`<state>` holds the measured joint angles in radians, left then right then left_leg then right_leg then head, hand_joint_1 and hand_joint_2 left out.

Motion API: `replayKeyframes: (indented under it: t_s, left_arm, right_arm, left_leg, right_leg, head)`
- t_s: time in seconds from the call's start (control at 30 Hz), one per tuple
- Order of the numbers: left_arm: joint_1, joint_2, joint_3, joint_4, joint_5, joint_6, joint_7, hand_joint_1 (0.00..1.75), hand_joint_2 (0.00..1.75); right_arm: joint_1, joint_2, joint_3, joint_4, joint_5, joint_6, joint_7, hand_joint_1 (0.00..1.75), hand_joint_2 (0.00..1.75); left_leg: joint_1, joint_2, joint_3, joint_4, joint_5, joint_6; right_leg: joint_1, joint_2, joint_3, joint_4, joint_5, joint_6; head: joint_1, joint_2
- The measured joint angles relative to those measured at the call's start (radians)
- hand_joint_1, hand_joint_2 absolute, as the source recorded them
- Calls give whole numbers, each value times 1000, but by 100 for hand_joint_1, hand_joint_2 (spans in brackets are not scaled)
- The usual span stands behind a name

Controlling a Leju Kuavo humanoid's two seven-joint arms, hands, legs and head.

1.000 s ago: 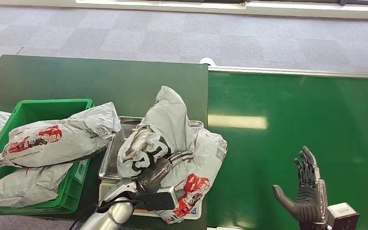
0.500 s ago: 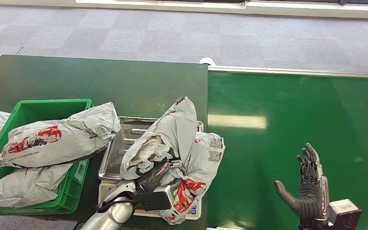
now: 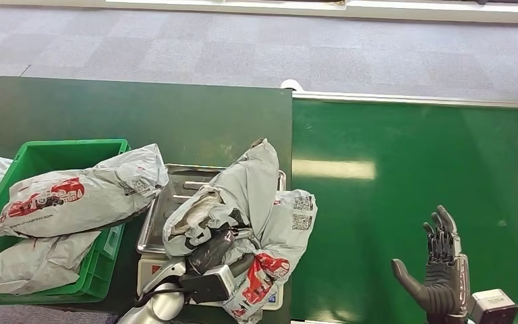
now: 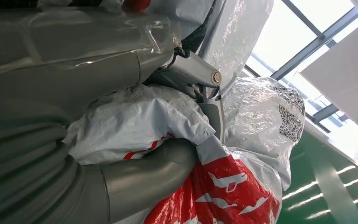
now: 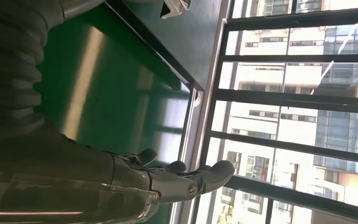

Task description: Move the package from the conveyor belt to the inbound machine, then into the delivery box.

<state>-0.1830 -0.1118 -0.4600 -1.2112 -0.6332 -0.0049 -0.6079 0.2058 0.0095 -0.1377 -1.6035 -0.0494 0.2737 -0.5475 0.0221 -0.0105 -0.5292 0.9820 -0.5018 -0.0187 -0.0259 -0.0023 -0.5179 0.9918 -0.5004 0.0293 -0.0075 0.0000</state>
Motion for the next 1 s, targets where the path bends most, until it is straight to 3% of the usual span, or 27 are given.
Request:
replayKeyframes:
  t_s: [0.07,0.27,0.4,0.57,0.67,1.0]
  left_arm:
    - [12,1,1,-15,3,26,-18,175,0]
    - [51,2,17,-74,31,178,-75,175,0]
    - [72,14,14,-152,143,342,-89,175,0]
    - [91,64,-20,-296,220,559,-91,175,0]
    - [110,100,-25,-441,184,684,-92,175,0]
    - [151,105,82,-821,-134,701,-92,175,0]
  right_arm:
    - [9,2,-6,-9,-2,10,0,0,175]
    - [25,10,-18,-26,-3,21,1,0,175]
    - [27,14,-19,-28,-1,26,3,0,175]
    - [25,19,-18,-28,-1,27,8,0,175]
    - [26,19,-17,-28,-1,25,2,0,175]
    - [25,8,-7,-19,-16,-5,-21,0,175]
  left_leg:
    - [0,0,-1,0,0,0]
    - [0,0,-2,0,0,0]
    - [0,1,-3,0,0,0]
    - [0,2,-4,0,0,0]
    - [0,2,-4,0,0,0]
    - [0,2,-4,0,0,0]
  right_leg:
    - [0,0,-1,0,0,0]
    - [0,1,-3,0,0,0]
    - [0,1,-3,0,0,0]
    - [0,1,-4,0,0,0]
    - [0,2,-4,0,0,0]
    - [0,2,-5,0,0,0]
  head:
    - [0,0]
    - [0,0]
    - [0,0]
    - [0,0]
    - [0,0]
    - [0,0]
